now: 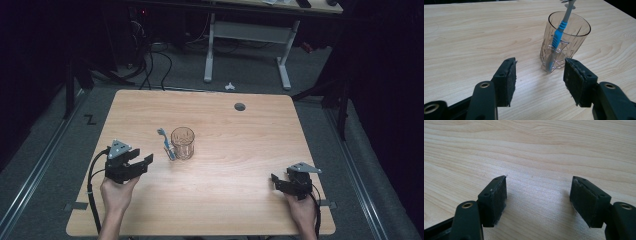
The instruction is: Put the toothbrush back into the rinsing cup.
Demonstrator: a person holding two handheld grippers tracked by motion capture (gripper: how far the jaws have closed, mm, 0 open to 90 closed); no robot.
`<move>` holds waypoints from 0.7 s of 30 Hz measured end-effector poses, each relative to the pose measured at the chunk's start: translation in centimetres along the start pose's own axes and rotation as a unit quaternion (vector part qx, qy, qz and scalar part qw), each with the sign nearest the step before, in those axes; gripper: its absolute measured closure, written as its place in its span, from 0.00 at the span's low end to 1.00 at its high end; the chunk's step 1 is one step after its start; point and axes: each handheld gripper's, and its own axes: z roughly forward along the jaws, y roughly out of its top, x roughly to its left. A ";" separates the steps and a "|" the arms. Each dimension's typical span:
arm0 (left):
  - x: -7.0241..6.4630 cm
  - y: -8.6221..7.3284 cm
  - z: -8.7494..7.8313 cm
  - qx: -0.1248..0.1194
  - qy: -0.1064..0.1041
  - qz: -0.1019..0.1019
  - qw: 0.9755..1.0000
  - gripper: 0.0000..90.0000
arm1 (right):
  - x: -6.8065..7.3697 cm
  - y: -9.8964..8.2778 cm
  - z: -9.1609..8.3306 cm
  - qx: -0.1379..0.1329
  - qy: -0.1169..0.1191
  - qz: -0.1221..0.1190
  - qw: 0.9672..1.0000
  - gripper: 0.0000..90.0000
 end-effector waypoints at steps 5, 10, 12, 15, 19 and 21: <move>0.0 -0.3 0.0 0.003 -0.001 -0.002 1.000 0.49 | 0.0 0.0 0.0 0.000 0.000 0.000 1.000 0.33; 0.0 -0.7 -0.1 0.002 -0.001 -0.006 1.000 0.49 | 0.0 0.0 0.0 0.000 0.000 0.000 1.000 0.33; 0.1 -0.8 -0.1 0.003 -0.002 -0.007 1.000 0.49 | 0.0 0.0 0.0 0.000 0.000 0.000 1.000 0.33; 0.1 -1.0 -0.1 0.005 -0.001 -0.008 1.000 0.49 | 0.0 0.0 0.0 0.000 0.000 0.000 1.000 0.33; 0.1 -1.2 -0.1 0.004 -0.002 -0.011 1.000 0.49 | 0.0 0.0 0.0 0.000 0.000 0.000 1.000 0.33; 0.2 -1.4 -0.1 0.005 -0.003 -0.014 1.000 0.49 | 0.0 0.0 0.0 0.000 0.000 0.000 1.000 0.33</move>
